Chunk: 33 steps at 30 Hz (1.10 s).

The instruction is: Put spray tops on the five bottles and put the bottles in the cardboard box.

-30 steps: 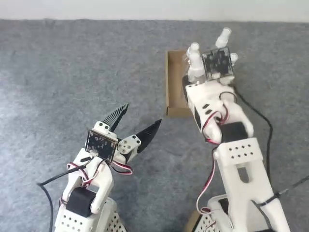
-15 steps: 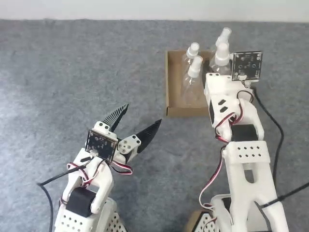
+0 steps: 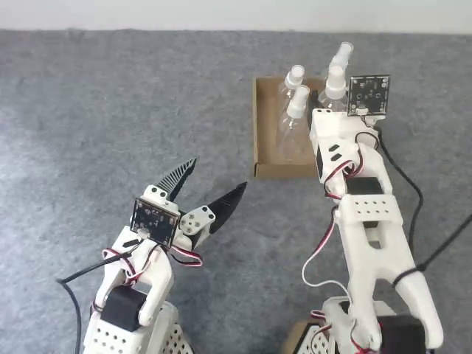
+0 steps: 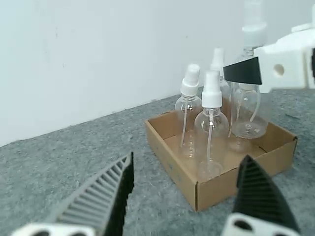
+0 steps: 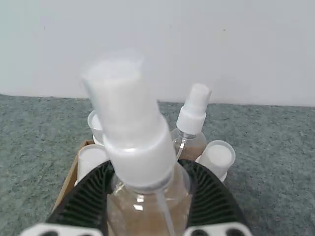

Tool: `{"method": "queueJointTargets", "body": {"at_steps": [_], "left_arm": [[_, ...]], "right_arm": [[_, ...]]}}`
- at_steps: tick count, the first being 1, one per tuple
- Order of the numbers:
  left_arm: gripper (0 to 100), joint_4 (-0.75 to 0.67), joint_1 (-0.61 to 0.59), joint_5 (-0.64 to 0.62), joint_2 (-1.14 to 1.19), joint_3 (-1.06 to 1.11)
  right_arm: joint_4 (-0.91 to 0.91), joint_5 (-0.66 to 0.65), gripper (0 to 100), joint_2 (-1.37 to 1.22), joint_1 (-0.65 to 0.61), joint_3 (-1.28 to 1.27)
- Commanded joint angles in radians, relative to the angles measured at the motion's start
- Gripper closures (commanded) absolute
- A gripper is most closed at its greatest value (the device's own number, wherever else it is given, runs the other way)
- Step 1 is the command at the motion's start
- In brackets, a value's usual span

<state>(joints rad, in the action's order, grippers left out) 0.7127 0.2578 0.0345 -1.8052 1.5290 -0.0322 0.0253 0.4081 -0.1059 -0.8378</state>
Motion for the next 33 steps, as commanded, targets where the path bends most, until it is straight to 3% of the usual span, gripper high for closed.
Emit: {"method": "queueJointTargets", "body": {"at_steps": [1,18,22,33], "left_arm": [[68,-0.025,0.0,0.008,0.003,-0.005],[68,-0.025,0.002,0.008,0.003,-0.005],[68,-0.025,0.002,0.008,0.005,-0.005],[68,-0.025,0.002,0.008,0.003,-0.005]], "right_arm": [[0.048,0.012,99.3,-0.021,0.018,0.012],[0.134,0.012,99.3,-0.163,0.085,-0.04],[0.209,0.005,99.3,-0.177,0.085,-0.087],[0.196,0.006,99.3,-0.188,0.048,-0.101]]}}
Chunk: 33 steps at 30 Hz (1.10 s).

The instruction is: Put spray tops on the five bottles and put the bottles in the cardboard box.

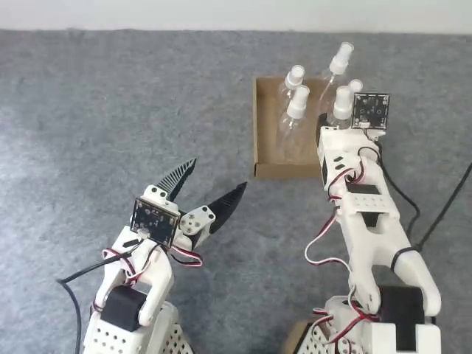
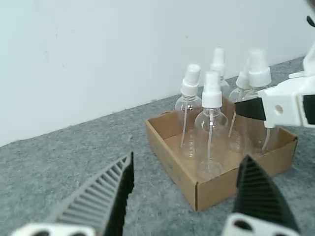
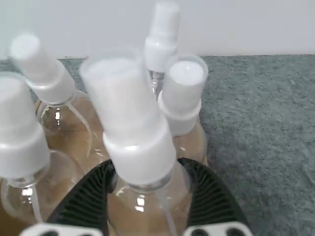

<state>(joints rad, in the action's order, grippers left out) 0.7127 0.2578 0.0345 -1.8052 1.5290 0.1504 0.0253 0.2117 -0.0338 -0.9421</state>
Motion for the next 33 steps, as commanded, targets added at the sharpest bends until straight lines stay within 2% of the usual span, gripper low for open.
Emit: {"method": "queueJointTargets", "body": {"at_steps": [1,33], "left_arm": [[68,-0.025,0.002,0.008,0.003,-0.005],[68,-0.025,0.002,0.009,0.003,-0.005]], "right_arm": [[0.008,0.006,99.3,0.008,-0.027,0.0],[0.021,0.012,99.1,-0.062,-0.031,0.002]]}}
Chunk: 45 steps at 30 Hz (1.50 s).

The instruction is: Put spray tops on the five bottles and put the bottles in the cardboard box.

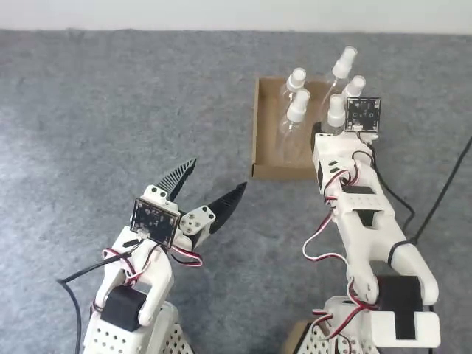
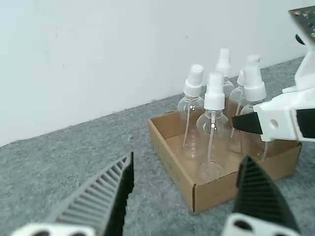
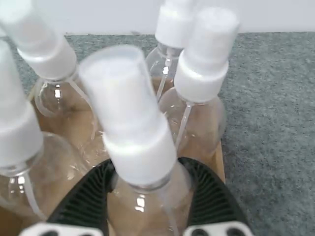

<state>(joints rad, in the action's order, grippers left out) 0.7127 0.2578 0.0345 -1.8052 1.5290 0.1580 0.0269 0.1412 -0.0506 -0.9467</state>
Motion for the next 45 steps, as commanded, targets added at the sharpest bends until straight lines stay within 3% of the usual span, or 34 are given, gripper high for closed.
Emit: {"method": "queueJointTargets", "body": {"at_steps": [1,9,37,45], "left_arm": [[68,-0.025,0.002,0.009,0.003,-0.005],[68,-0.025,0.002,0.009,0.003,-0.005],[68,-0.025,0.002,0.009,0.003,-0.005],[68,-0.025,0.002,0.009,0.003,-0.005]], "right_arm": [[0.013,0.011,99.1,0.008,-0.015,0.006],[0.013,0.011,86.2,0.008,-0.015,0.005],[0.012,0.011,85.5,0.087,-0.005,-0.026],[0.012,0.011,75.2,0.087,-0.007,-0.028]]}}
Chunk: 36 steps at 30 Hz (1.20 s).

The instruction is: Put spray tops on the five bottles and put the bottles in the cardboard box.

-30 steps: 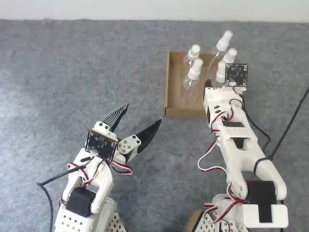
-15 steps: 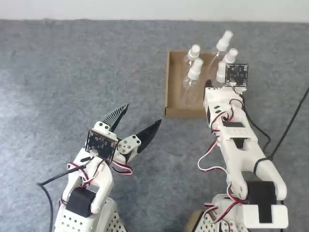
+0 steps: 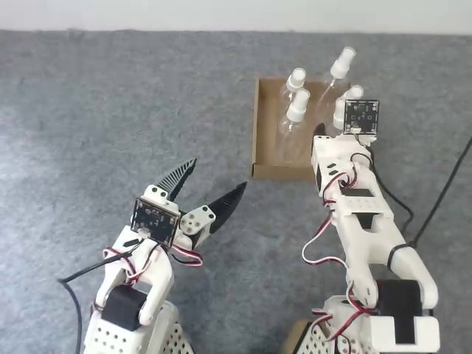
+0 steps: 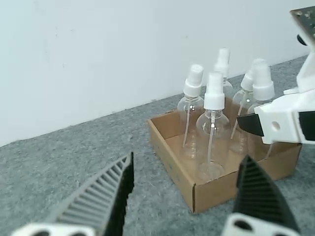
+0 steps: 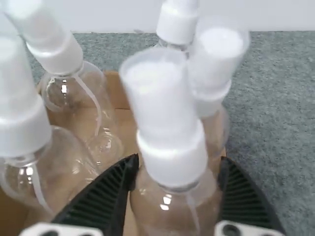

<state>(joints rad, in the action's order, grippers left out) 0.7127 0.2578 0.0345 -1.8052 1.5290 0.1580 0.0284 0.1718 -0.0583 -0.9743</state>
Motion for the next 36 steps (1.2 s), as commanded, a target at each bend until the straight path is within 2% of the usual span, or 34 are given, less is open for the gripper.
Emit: {"method": "queueJointTargets", "body": {"at_steps": [1,16,24,27,36], "left_arm": [[68,-0.025,0.002,0.009,0.003,-0.005],[68,-0.025,0.0,0.009,0.003,-0.005],[68,-0.025,-0.003,0.011,0.003,-0.005],[68,-0.025,-0.003,0.011,0.003,-0.005],[68,-0.025,-0.005,0.011,0.003,-0.005]], "right_arm": [[0.012,0.009,75.3,0.058,0.001,0.0],[0.002,0.008,75.3,0.179,0.002,0.0],[-0.108,0.006,75.2,0.331,0.002,0.008],[-0.182,0.002,75.3,0.446,0.001,0.009],[-0.581,0.0,75.3,0.76,0.002,0.044]]}}
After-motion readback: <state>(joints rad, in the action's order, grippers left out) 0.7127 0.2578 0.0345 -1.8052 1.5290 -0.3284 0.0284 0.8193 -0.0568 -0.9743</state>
